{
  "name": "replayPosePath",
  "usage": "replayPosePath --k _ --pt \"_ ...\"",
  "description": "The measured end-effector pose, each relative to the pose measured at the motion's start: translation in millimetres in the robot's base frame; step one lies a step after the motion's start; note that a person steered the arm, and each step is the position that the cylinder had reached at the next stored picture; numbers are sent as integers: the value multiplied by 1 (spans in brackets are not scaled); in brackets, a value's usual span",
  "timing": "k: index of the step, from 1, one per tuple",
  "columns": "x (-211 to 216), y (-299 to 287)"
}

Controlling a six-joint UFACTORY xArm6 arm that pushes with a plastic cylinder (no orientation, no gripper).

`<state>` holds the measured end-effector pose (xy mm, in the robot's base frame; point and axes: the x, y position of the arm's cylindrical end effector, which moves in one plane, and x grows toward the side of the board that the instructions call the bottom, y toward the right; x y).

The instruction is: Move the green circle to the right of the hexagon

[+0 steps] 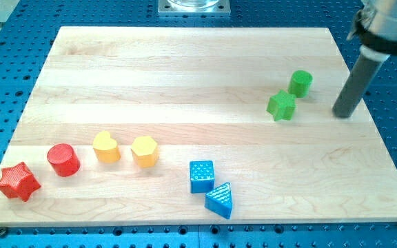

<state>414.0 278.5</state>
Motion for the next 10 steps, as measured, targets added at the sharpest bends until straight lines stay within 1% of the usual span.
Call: replayPosePath --k 1,2,3,4,5,7,8,9,10 --pt "-52 15" --pt "-54 -54" --pt "-31 -130" --pt "19 -207" --pt "38 -228" --pt "34 -320" --pt "53 -332" --pt "28 -353" --pt "51 -369"
